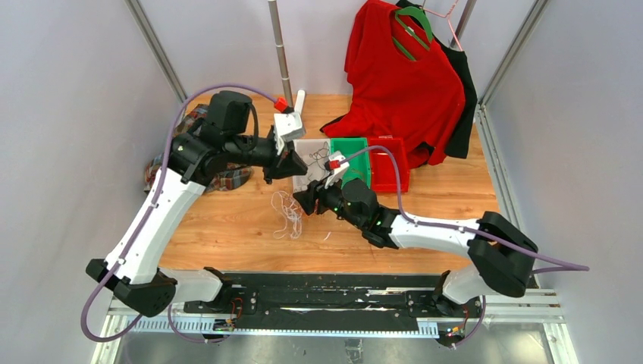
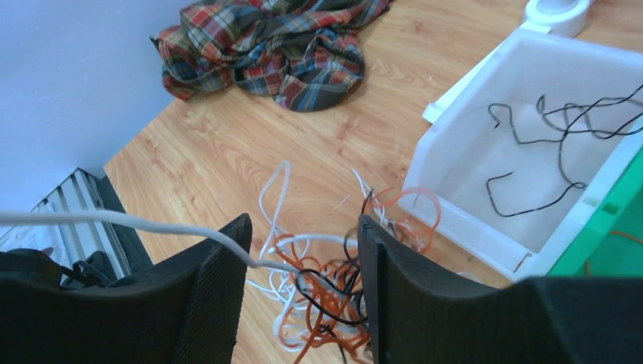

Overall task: Untangle the cables
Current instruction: Untie the cable.

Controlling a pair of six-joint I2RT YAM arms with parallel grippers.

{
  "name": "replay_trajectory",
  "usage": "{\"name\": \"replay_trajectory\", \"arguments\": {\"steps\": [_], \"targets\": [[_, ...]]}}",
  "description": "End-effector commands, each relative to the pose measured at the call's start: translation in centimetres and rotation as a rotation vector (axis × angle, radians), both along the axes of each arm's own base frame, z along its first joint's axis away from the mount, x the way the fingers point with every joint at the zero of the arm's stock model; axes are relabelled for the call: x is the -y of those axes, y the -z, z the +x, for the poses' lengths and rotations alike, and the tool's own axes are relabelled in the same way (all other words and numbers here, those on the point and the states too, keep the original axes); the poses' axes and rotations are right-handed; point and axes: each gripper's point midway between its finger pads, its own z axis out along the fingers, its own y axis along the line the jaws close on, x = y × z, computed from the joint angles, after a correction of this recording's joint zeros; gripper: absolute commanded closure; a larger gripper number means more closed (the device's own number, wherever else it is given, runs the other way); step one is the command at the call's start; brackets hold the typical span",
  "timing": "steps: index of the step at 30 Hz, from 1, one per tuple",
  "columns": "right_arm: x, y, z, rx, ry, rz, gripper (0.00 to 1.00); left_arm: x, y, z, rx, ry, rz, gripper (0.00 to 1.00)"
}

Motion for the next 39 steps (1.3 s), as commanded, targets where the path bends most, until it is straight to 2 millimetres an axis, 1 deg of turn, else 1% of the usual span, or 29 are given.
{"name": "replay_trajectory", "arguments": {"steps": [1,5,9,14,16,18,19,23,26,28,29,32,34,35,36,37,39], "targets": [[-1.3,-0.5,0.7,-0.007,-0.013,0.041,0.48,0.5,-5.2,-0.6,0.056,-0.005,-0.095,1.00],[-1.1,2.1,1.2,-0.054,0.019,0.009,0.53,0.4,-9.3,-1.3,0.108,-0.004,-0.167,1.00],[0.2,5.5,0.9,-0.098,0.047,-0.020,0.55,0.0,-12.9,-1.9,0.173,-0.016,-0.225,1.00],[2.3,9.8,-0.1,-0.148,0.076,-0.065,0.53,-0.9,-17.6,-2.0,0.318,-0.054,-0.279,1.00],[3.2,11.1,-0.4,-0.162,0.096,-0.074,0.52,-1.4,-19.7,-2.0,0.385,-0.078,-0.302,1.00],[4.2,12.4,-0.8,-0.179,0.107,-0.095,0.50,-2.2,-22.3,-2.1,0.474,-0.108,-0.334,1.00],[4.5,12.9,-1.0,-0.185,0.112,-0.102,0.50,-2.4,-23.3,-1.8,0.510,-0.125,-0.341,0.99],[5.6,13.8,-1.3,-0.190,0.127,-0.123,0.49,-4.1,-27.1,-1.4,0.672,-0.216,-0.387,1.00],[6.1,14.1,-1.6,-0.191,0.132,-0.134,0.47,-6.0,-30.2,-1.4,0.812,-0.309,-0.445,1.00],[6.4,14.5,-1.7,-0.197,0.131,-0.152,0.44,-7.7,-32.3,-1.3,0.905,-0.404,-0.488,1.00],[6.5,14.7,-1.8,-0.203,0.130,-0.166,0.42,-8.6,-33.2,-0.7,0.937,-0.472,-0.511,0.99],[6.5,14.8,-2.0,-0.207,0.122,-0.181,0.41,-11.8,-36.1,-0.1,1.059,-0.652,-0.564,1.00],[6.5,14.9,-2.0,-0.203,0.122,-0.189,0.41,-14.0,-38.0,-0.5,1.149,-0.761,-0.626,1.00],[6.6,14.9,-2.1,-0.201,0.121,-0.192,0.41,-15.0,-38.9,-1.0,1.195,-0.801,-0.661,1.00],[6.6,14.9,-2.1,-0.200,0.122,-0.194,0.41,-16.1,-40.0,-2.0,1.244,-0.833,-0.711,0.99],[6.8,15.0,-2.1,-0.200,0.125,-0.199,0.41,-16.6,-40.5,-2.4,1.262,-0.850,-0.728,1.00],[7.0,15.1,-2.2,-0.196,0.125,-0.206,0.41,-16.9,-40.6,-2.6,1.258,-0.864,-0.737,0.99]]}}
